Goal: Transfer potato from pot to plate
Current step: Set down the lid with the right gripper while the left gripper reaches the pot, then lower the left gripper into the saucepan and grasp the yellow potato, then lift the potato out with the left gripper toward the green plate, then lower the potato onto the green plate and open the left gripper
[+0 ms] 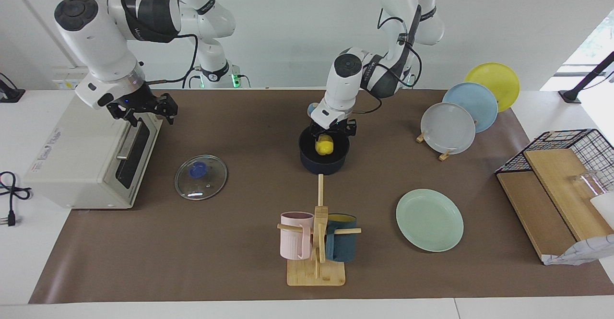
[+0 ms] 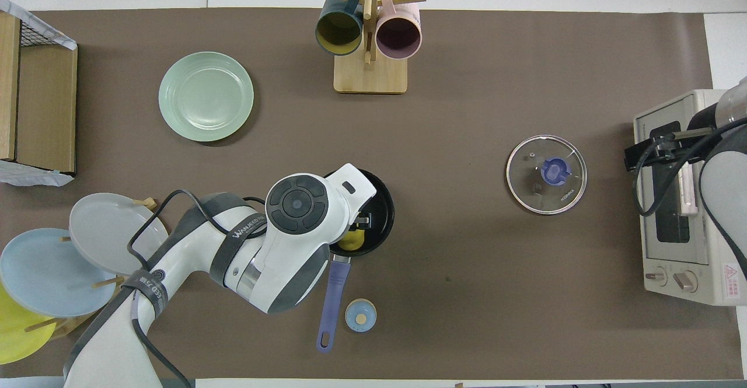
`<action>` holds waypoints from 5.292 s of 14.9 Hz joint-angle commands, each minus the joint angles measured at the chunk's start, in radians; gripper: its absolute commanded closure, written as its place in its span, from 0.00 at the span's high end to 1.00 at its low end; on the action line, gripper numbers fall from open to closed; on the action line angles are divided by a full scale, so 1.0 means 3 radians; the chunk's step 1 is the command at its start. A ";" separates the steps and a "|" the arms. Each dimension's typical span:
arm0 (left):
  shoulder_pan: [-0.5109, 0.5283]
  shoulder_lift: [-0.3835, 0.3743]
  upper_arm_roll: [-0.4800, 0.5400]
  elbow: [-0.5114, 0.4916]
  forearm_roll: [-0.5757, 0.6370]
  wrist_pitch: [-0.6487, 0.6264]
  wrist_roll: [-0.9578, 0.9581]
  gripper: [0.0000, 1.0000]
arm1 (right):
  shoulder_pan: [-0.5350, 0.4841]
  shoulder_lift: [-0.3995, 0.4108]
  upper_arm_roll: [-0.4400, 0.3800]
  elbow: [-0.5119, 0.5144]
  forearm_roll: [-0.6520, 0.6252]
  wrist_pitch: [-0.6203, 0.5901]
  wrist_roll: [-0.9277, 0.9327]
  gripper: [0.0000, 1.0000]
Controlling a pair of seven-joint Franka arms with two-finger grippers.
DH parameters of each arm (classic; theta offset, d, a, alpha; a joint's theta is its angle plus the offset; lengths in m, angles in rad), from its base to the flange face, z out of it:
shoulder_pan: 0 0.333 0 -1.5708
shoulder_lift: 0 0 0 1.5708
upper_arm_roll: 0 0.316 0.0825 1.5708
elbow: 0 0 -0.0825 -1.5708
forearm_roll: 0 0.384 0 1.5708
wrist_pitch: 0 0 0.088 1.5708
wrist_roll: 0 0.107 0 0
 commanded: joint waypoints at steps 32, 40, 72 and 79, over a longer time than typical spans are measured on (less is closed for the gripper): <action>-0.0267 0.0297 0.0073 -0.0044 -0.0025 0.0323 -0.0117 0.00 | -0.0017 -0.0078 -0.0120 0.0118 0.0022 -0.0244 0.0222 1.00; -0.0016 0.0072 0.0078 0.0405 -0.0030 -0.0484 -0.0082 0.00 | -0.0022 -0.0084 -0.0125 0.0123 0.0022 -0.0193 0.0227 1.00; 0.1748 0.1345 0.0079 0.1889 0.0252 -0.0557 0.1355 0.48 | -0.0012 -0.0084 -0.0120 0.0128 0.0022 -0.0213 0.0207 1.00; 0.1773 0.1187 0.0099 0.2272 0.0231 -0.1133 0.1350 1.00 | -0.0012 -0.0084 -0.0120 0.0128 0.0022 -0.0213 0.0207 1.00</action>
